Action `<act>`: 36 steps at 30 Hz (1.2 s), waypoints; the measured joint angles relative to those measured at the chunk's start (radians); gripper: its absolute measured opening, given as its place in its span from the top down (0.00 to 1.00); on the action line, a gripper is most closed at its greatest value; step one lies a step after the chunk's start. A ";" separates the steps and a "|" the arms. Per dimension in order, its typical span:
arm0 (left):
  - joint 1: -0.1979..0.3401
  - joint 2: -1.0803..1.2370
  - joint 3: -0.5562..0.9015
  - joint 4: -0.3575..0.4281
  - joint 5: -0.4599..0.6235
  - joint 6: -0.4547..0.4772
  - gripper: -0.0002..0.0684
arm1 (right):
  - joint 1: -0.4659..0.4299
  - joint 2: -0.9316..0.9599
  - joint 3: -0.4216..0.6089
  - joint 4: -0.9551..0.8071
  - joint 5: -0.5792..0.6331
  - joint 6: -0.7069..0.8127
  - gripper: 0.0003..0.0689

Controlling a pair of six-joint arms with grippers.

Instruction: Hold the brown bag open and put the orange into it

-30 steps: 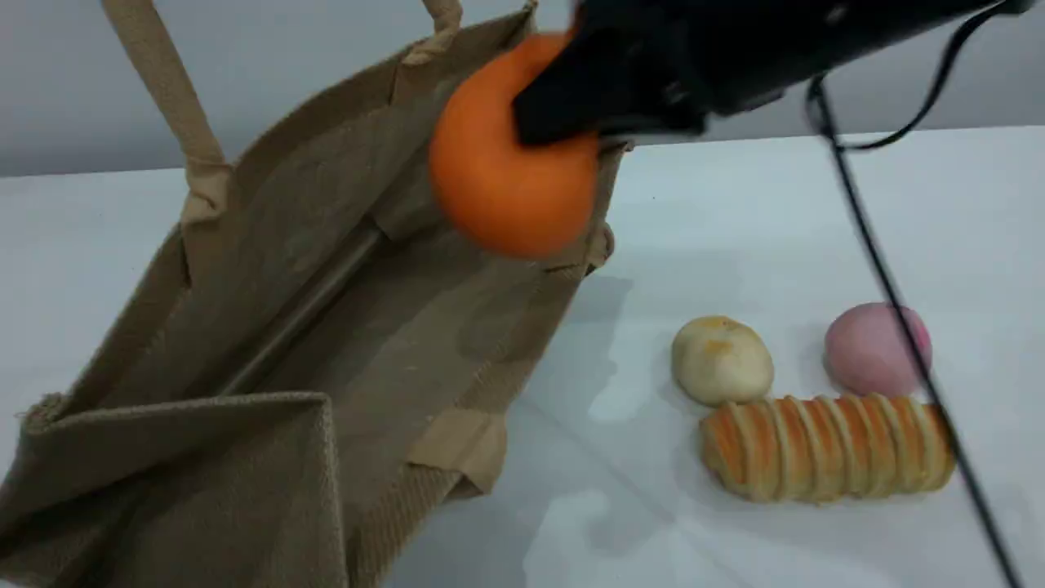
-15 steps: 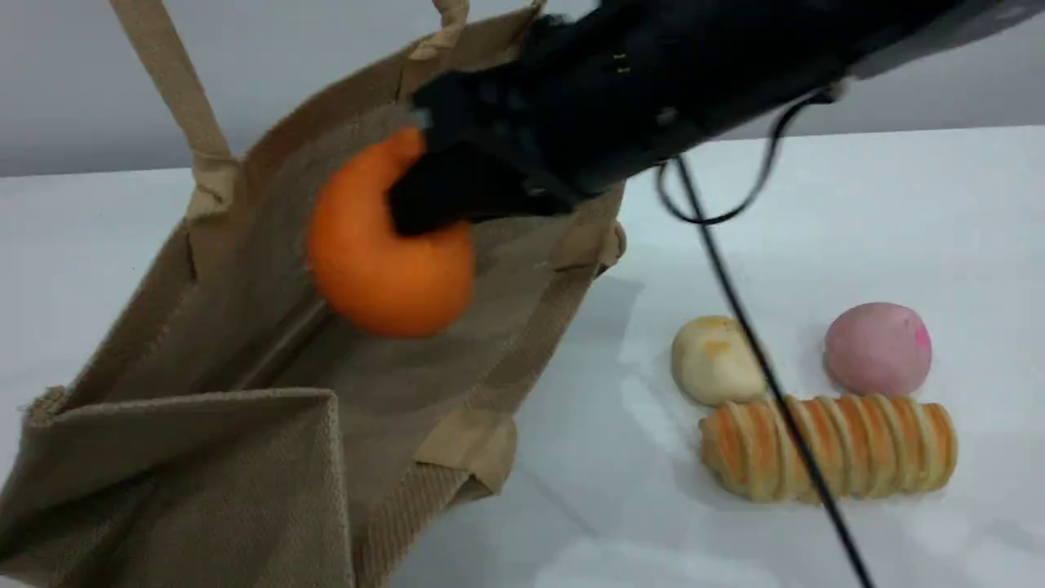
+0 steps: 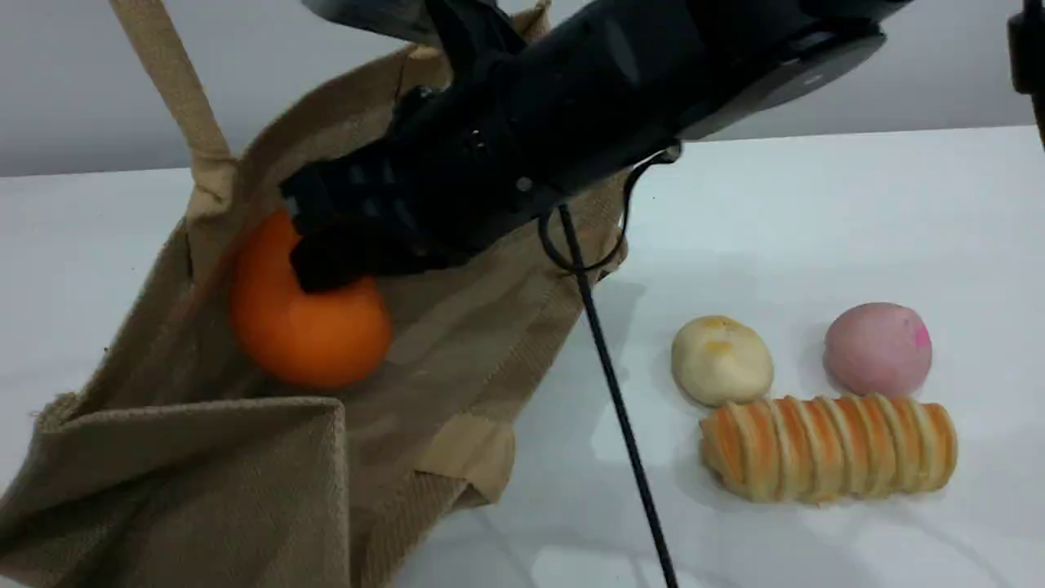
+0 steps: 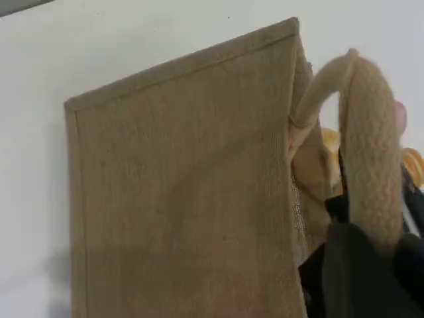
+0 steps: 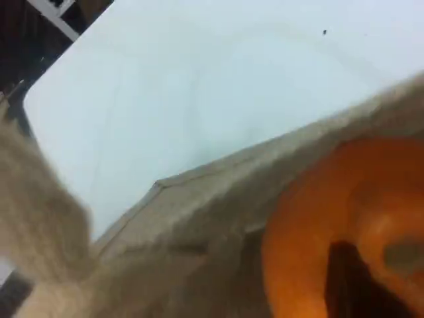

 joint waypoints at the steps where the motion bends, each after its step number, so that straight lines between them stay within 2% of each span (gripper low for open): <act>1: 0.000 0.000 0.000 0.000 0.000 0.000 0.87 | 0.003 0.002 0.000 0.000 0.001 0.000 0.97; 10: 0.000 0.000 0.000 -0.003 0.000 0.000 0.87 | 0.003 0.008 0.000 0.001 0.000 0.000 0.95; 14: 0.000 0.000 0.000 -0.003 0.000 0.000 0.87 | 0.003 0.008 0.000 0.001 0.005 0.000 0.87; 17: 0.000 0.000 0.000 -0.003 0.000 0.000 0.87 | 0.003 0.008 0.000 0.001 0.008 0.000 0.73; 23: 0.000 0.000 0.000 0.007 0.000 0.000 0.87 | 0.002 -0.002 0.000 0.001 0.010 0.000 0.32; 25: 0.000 0.000 0.000 0.009 0.001 0.000 0.87 | 0.000 -0.008 0.000 0.001 0.010 0.000 0.25; 31: 0.000 0.000 0.000 0.011 -0.003 0.000 0.87 | 0.000 -0.052 0.001 -0.011 -0.039 0.000 0.21; 36: 0.000 0.000 0.000 0.009 -0.003 0.000 0.87 | -0.001 -0.122 0.002 -0.166 -0.125 0.093 0.21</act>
